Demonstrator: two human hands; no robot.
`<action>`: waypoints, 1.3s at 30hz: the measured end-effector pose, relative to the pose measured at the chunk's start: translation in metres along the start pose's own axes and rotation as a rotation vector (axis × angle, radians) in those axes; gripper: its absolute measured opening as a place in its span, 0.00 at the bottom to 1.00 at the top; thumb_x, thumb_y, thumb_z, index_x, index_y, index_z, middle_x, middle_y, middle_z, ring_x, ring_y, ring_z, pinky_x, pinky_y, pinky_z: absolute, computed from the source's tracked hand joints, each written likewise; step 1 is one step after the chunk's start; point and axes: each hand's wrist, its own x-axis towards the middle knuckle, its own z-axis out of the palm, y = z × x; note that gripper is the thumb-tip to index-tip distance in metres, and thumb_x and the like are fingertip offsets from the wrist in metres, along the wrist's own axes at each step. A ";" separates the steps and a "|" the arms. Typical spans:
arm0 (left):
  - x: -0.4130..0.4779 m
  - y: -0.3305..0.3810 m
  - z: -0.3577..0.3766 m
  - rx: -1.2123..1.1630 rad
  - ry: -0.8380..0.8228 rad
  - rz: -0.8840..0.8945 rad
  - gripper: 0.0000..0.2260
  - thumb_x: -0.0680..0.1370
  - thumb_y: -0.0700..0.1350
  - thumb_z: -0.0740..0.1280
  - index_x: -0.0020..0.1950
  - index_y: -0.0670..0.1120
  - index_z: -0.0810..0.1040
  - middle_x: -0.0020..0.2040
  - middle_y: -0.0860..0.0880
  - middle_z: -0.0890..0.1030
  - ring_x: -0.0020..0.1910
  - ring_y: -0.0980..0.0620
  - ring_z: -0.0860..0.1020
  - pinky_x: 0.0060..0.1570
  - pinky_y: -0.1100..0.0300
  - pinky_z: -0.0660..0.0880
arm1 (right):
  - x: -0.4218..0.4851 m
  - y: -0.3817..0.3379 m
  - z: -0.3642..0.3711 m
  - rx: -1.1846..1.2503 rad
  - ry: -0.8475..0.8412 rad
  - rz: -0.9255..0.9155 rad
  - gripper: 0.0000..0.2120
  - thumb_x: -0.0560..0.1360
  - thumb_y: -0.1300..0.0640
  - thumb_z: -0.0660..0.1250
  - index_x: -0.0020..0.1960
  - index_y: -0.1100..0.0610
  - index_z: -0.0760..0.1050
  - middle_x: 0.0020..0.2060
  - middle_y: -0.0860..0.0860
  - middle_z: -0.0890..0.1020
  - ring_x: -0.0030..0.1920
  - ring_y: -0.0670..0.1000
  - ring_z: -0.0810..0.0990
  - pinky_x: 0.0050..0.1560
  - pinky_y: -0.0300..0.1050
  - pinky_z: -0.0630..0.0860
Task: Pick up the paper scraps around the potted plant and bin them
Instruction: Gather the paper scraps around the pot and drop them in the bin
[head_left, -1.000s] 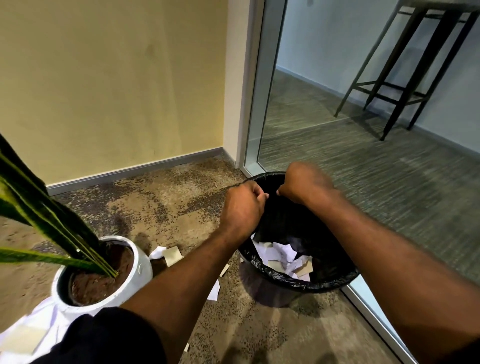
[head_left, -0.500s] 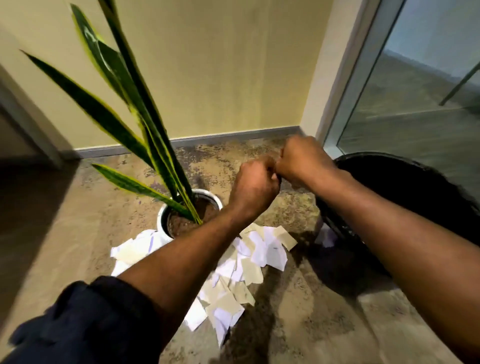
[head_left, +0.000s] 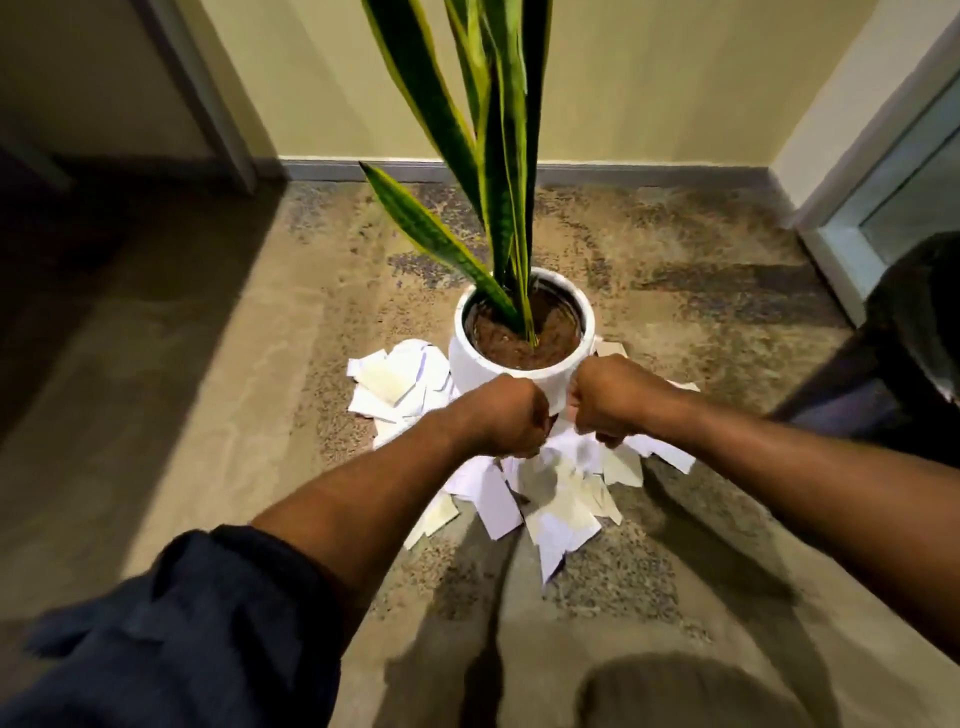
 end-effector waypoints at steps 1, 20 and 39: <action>-0.002 -0.007 0.009 0.018 -0.014 -0.026 0.08 0.74 0.42 0.70 0.51 0.41 0.83 0.46 0.44 0.84 0.43 0.45 0.79 0.40 0.60 0.68 | 0.001 0.001 0.013 0.015 -0.005 -0.022 0.05 0.70 0.64 0.67 0.43 0.64 0.82 0.38 0.60 0.85 0.38 0.57 0.84 0.34 0.44 0.77; -0.002 -0.051 0.089 0.413 -0.116 -0.191 0.34 0.68 0.49 0.78 0.70 0.45 0.69 0.64 0.43 0.74 0.63 0.41 0.73 0.51 0.46 0.77 | 0.042 0.020 0.134 -0.118 0.008 -0.144 0.33 0.67 0.51 0.76 0.68 0.53 0.66 0.59 0.58 0.72 0.52 0.60 0.79 0.46 0.50 0.78; 0.007 -0.046 0.092 0.388 -0.027 -0.223 0.22 0.74 0.44 0.72 0.66 0.46 0.73 0.57 0.44 0.82 0.55 0.43 0.80 0.48 0.50 0.78 | 0.046 0.030 0.119 -0.001 0.242 -0.221 0.18 0.71 0.56 0.73 0.58 0.52 0.73 0.57 0.55 0.75 0.48 0.59 0.79 0.42 0.47 0.75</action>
